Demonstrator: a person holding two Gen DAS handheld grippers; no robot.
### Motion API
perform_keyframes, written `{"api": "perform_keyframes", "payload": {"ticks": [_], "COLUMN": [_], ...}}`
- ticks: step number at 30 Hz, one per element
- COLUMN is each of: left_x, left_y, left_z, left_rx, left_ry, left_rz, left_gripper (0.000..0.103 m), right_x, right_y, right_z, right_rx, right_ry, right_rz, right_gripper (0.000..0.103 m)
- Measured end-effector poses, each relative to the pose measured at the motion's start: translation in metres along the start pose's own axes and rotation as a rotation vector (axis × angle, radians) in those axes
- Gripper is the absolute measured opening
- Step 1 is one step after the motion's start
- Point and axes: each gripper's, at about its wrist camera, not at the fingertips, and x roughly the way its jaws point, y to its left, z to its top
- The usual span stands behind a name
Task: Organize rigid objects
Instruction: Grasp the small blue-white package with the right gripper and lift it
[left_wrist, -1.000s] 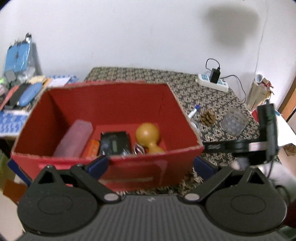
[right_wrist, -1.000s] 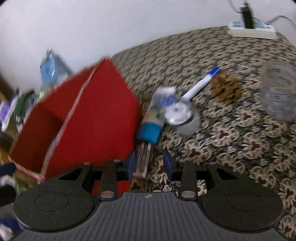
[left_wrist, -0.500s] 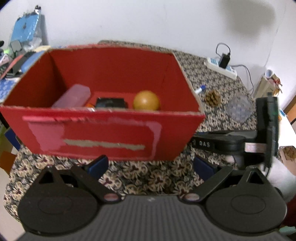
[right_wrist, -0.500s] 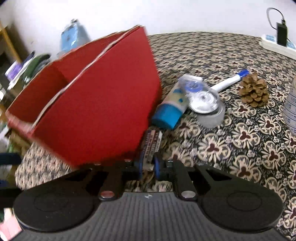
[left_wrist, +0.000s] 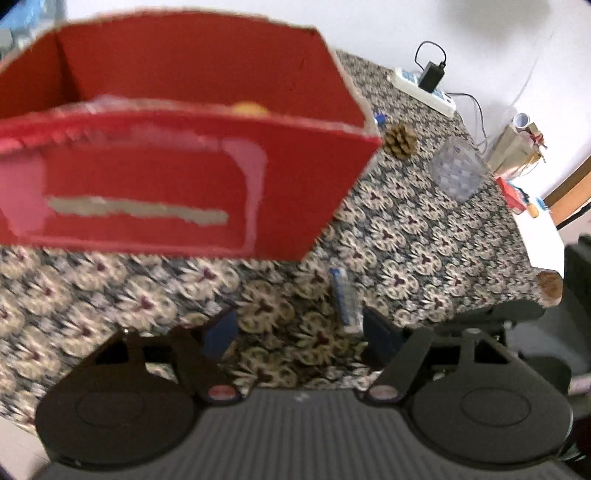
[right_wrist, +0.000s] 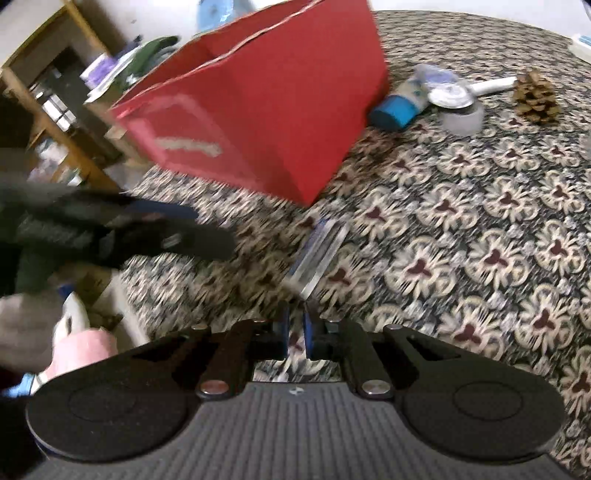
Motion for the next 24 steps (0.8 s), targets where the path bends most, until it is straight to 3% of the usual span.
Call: {"api": "perform_keyframes", "payload": {"ticks": [7,10,13,16,18,24], "left_x": [0.015,0.023,0.031,0.041,0.043,0.044], "left_y": [-0.018,-0.031,-0.040,-0.046,-0.050,-0.052], "left_z": [0.000,-0.001,-0.004,-0.006,-0.005,-0.007], "left_rx": [0.028,0.075,0.095,0.109,0.121,0.123], "left_ry": [0.006,0.012,0.019,0.024,0.017,-0.010], "left_rz": [-0.005,0.003,0.001,0.020,0.030,0.060], "left_gripper": [0.073,0.062,0.058,0.042,0.026,0.018], "right_x": [-0.014,-0.022,-0.028,-0.021,-0.012,0.009], "right_y": [-0.018,-0.042,-0.060,-0.059,-0.055,-0.037], "right_z": [-0.006,-0.002,0.005,0.020,0.029,0.042], "right_rx": [0.100,0.252,0.365,0.392,0.405,0.356], "right_ry": [-0.066,-0.112,-0.146,-0.139,-0.126,-0.061], "right_rz": [-0.024,-0.046,-0.001,0.037,0.057,0.033], "right_gripper": [0.000,0.000,0.000,0.000,0.000,0.000]}}
